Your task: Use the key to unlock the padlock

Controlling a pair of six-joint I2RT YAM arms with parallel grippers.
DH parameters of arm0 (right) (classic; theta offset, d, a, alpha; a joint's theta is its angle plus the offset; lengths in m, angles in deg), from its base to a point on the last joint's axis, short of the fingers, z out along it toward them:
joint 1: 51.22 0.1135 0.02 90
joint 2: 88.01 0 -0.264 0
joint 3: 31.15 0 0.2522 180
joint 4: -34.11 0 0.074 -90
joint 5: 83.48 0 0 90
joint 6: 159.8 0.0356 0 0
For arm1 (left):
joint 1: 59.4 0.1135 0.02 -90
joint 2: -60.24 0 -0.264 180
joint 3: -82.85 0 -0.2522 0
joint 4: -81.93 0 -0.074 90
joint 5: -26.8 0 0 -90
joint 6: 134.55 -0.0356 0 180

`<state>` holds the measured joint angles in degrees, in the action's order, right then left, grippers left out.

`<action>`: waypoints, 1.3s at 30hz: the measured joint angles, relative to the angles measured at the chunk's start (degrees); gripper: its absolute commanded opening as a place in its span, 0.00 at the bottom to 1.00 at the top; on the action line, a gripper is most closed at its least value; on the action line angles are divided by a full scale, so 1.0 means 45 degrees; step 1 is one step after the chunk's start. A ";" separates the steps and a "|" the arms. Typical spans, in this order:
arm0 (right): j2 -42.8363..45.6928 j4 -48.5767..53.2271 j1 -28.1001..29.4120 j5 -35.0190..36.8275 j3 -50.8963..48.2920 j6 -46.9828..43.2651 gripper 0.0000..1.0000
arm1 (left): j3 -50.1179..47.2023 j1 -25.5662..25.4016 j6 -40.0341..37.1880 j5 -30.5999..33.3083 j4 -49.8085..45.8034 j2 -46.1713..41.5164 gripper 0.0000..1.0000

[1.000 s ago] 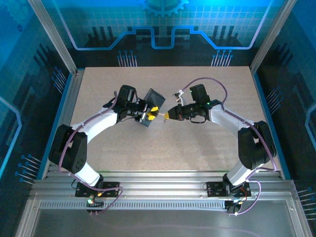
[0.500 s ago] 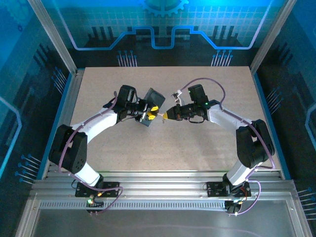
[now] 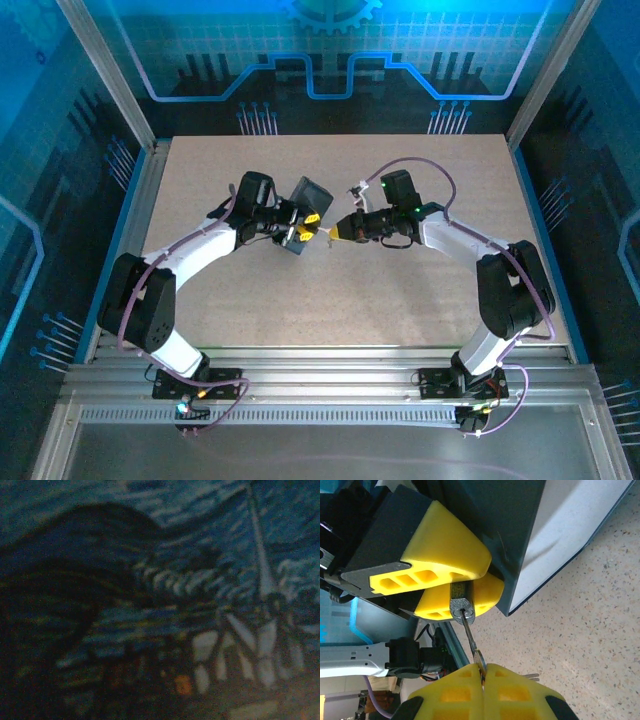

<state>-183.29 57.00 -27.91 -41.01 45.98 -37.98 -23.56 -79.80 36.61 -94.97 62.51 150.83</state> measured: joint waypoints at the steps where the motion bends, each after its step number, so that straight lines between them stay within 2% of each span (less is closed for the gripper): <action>1: 0.0000 -0.0044 0.0000 0.0010 0.0000 0.0039 0.00 | 0.0000 0.0010 -0.0005 0.0000 0.0010 0.0000 0.00; 39: -0.0500 -0.0806 0.0583 0.0486 0.0073 0.1433 0.00 | -0.0151 0.0112 -0.0112 0.0884 -0.0447 -0.0078 0.00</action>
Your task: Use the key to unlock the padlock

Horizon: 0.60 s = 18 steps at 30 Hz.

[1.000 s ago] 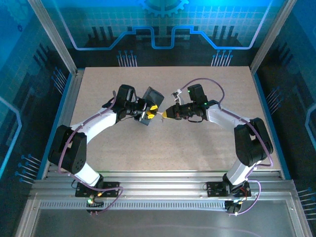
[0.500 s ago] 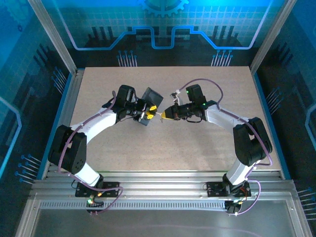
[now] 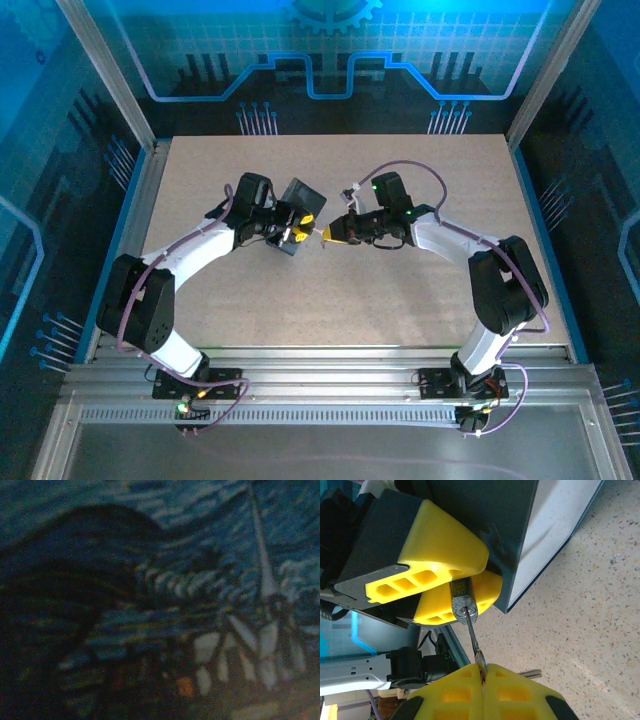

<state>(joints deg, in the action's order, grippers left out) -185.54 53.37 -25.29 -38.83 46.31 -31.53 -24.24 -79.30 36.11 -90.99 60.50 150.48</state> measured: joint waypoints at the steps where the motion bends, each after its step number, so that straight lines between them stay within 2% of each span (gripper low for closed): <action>1: 0.0000 -0.0044 0.0000 0.0015 0.0000 0.0087 0.00 | -0.0049 0.0010 0.0068 -0.0005 0.0131 0.0000 0.00; 9: -0.0053 -0.0379 0.0078 0.0209 0.0000 0.0500 0.00 | -0.0015 0.0068 -0.0243 0.0160 0.0010 -0.0034 0.00; 18: -0.0034 -0.0636 0.0714 0.1341 0.0000 0.0044 0.00 | -0.0219 0.0194 0.0131 -0.0034 0.0112 -0.0102 0.00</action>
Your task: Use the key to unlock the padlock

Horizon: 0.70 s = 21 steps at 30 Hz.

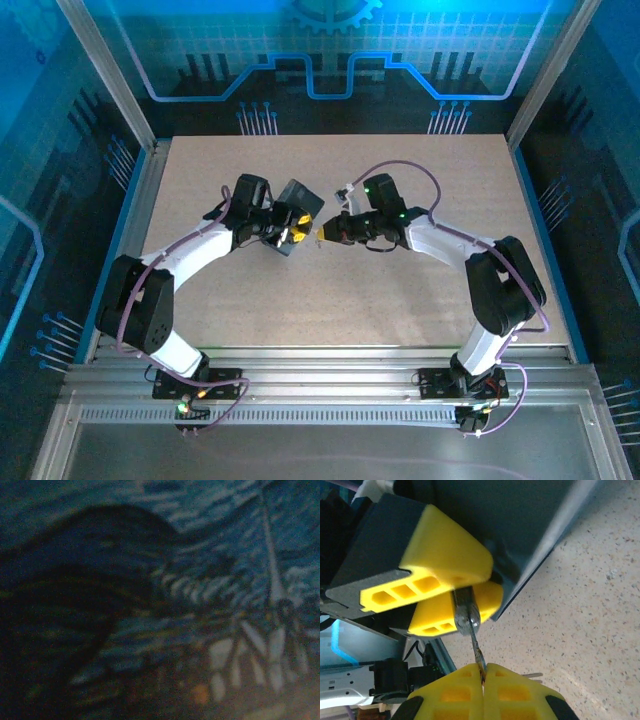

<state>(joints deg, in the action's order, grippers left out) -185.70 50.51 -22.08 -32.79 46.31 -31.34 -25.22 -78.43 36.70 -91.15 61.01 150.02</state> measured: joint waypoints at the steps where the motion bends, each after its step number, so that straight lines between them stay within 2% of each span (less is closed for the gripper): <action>1: 0.0010 -0.0034 0.0039 0.0083 0.0000 -0.0019 0.00 | -0.0039 0.0005 0.0034 -0.0039 0.0010 -0.0015 0.00; 16: -0.0291 -0.0937 0.0214 0.0262 0.0083 0.0471 0.00 | -0.0044 -0.0039 0.0219 0.0117 -0.0024 -0.0092 0.00; 17: -0.0389 -0.0942 0.0228 0.0262 0.0170 0.0520 0.03 | -0.0044 -0.0039 0.0219 0.0243 -0.0024 -0.0092 0.00; 21: -0.0452 -0.0991 0.0243 0.0243 0.0219 0.0457 0.25 | -0.0049 -0.0034 0.0272 0.0335 -0.0102 -0.0097 0.00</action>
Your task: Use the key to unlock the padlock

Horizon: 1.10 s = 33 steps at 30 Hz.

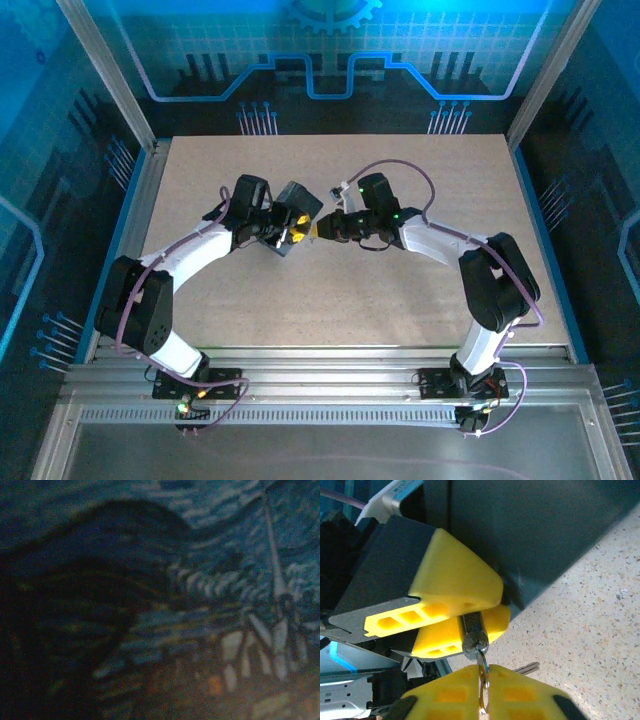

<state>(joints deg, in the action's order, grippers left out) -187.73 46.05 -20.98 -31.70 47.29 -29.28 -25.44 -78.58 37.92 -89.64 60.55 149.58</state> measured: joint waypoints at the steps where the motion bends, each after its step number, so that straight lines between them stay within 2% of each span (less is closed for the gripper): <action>1: 0.0044 -0.0092 0.0005 -0.0063 -0.0029 -0.0092 0.30 | -0.0015 0.0000 0.0029 -0.0126 0.0000 -0.0029 0.00; 3: 0.0364 -0.0262 -0.0015 -0.0180 -0.0238 -0.0282 0.36 | -0.0083 0.0000 0.0024 -0.0325 -0.0019 -0.0112 0.00; 7: 0.1627 0.0039 -0.0559 -0.0384 -0.1039 -0.1137 0.41 | -0.0117 0.0131 -0.0034 -0.0466 -0.0432 -0.0272 0.00; 11: 0.2361 0.1409 -0.1540 -0.0175 -0.1112 -0.3274 0.37 | -0.0068 0.0272 -0.0330 -0.0529 -0.1030 -0.0272 0.00; 13: 0.2506 0.2103 -0.1632 0.0359 -0.1103 -0.4639 0.34 | 0.0083 0.0291 -0.0423 -0.0612 -0.1457 -0.0257 0.00; 18: 0.2623 0.1904 -0.0495 0.2545 -0.1486 -0.8291 0.31 | 0.1137 0.0291 -0.0913 -0.0976 -0.2778 0.0117 0.00; 23: 0.3211 -0.0432 0.0986 0.4425 -0.3279 -1.1370 0.30 | 0.2501 0.0301 -0.1855 -0.1311 -0.4206 0.0612 0.00; 28: 0.3405 -0.2356 0.1394 0.6266 -0.4119 -1.2828 0.29 | 0.2948 0.0335 -0.2472 -0.1535 -0.5115 0.0646 0.00; 33: 0.3604 -0.3468 0.1792 0.7461 -0.4342 -1.3556 0.29 | 0.2948 0.0335 -0.2705 -0.1569 -0.5605 0.0699 0.00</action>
<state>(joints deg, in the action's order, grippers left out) -171.51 30.44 -12.92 1.87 27.75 -90.29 -12.17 -77.07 25.75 -96.70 35.32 152.73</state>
